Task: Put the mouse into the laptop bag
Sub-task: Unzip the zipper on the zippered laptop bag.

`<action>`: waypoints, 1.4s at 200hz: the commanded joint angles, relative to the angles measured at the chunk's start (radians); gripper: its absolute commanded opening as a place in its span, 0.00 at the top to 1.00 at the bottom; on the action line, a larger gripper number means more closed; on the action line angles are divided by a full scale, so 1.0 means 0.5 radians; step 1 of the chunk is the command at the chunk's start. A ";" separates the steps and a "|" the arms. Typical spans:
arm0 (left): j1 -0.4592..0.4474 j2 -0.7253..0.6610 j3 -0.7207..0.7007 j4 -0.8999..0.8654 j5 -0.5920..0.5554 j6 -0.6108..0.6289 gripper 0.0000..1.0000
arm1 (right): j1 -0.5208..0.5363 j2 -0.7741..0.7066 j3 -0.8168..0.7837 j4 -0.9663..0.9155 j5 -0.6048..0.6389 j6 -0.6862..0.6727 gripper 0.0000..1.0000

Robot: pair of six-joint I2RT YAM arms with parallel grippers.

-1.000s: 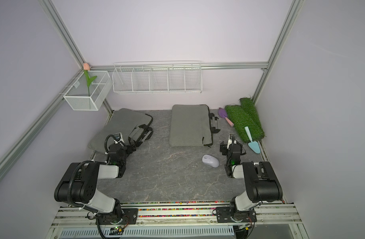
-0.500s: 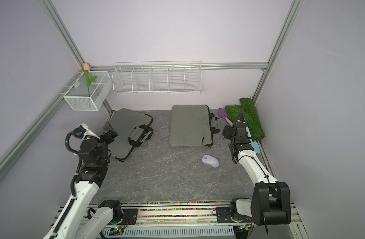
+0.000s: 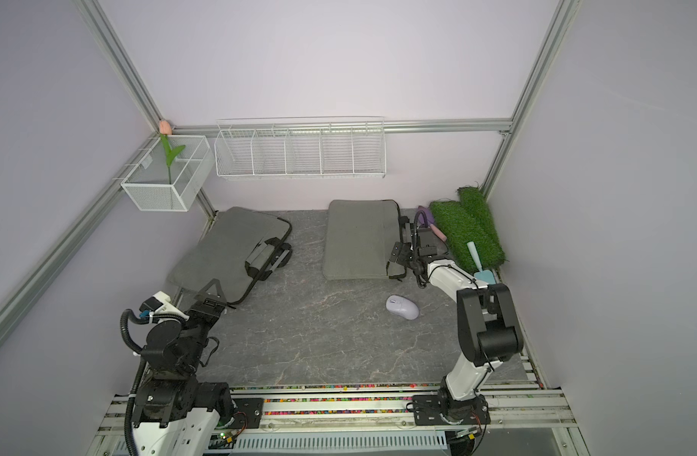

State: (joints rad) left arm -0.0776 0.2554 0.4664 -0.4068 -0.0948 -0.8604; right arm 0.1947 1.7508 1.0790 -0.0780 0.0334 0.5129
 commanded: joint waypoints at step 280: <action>-1.146 1.138 -0.690 1.675 -0.026 -1.008 0.06 | 0.763 0.138 -0.145 0.565 -0.220 0.939 0.93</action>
State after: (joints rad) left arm -0.6235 0.7570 0.1776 0.3073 0.0006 -1.2461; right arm 0.5541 1.8729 1.0477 0.0822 -0.0349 0.8665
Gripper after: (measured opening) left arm 0.931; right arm 0.098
